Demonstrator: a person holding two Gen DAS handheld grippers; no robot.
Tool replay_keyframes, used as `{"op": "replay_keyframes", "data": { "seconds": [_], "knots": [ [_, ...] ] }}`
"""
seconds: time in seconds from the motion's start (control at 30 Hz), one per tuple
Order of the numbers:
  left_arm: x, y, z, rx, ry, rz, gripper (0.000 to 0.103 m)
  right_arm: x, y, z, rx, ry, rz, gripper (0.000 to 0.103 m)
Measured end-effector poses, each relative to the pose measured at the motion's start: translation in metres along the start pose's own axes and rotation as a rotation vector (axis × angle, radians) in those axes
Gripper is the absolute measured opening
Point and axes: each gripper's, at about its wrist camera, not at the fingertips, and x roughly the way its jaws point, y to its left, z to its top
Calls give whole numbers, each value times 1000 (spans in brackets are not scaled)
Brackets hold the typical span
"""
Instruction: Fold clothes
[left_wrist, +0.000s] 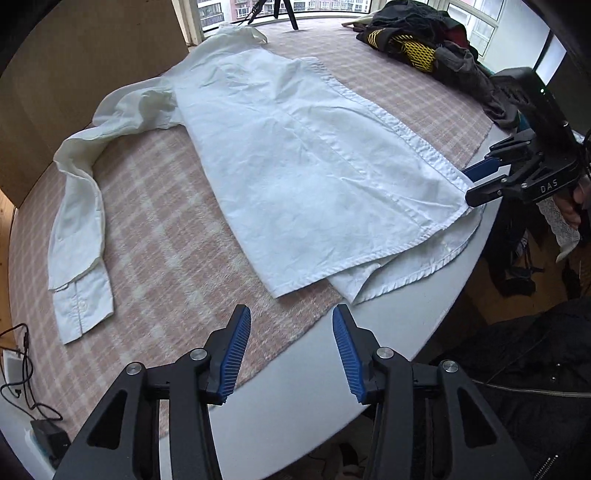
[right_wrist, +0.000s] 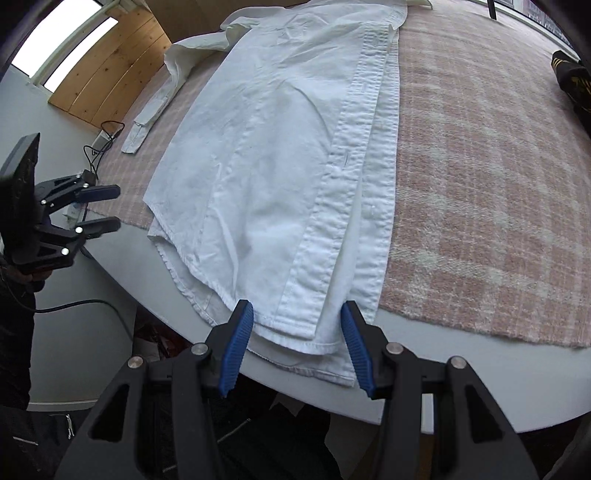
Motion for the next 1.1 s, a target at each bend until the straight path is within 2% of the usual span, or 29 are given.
{"op": "replay_keyframes", "data": {
  "seconds": [0.17,0.2,0.23,0.27,0.4,0.47,0.53,0.67,0.9,1.1],
  "knots": [
    [19,5,6,-31,22,-10,43,-7,-6,1,58,-35,83,46],
    [20,4,7,-31,18,-14,43,-9,-8,1,64,-41,93,34],
    [20,4,9,-30,18,-17,43,-10,-9,0,70,-45,101,27],
    [22,3,10,-27,22,-16,43,-10,-10,1,73,-41,96,25],
    [28,-5,13,5,45,1,36,-8,-15,2,92,-36,103,25],
    [26,-8,14,13,43,3,27,-9,-15,3,91,-36,101,22],
    [25,-9,15,8,47,0,26,-11,-17,4,94,-36,99,21],
    [21,-11,13,2,50,-2,26,-13,-14,4,63,-29,-3,29],
    [16,-20,11,3,55,3,26,-5,6,6,-16,-28,-151,29],
    [12,-27,12,6,59,2,26,3,15,7,-58,-21,-183,29]
  ]
}}
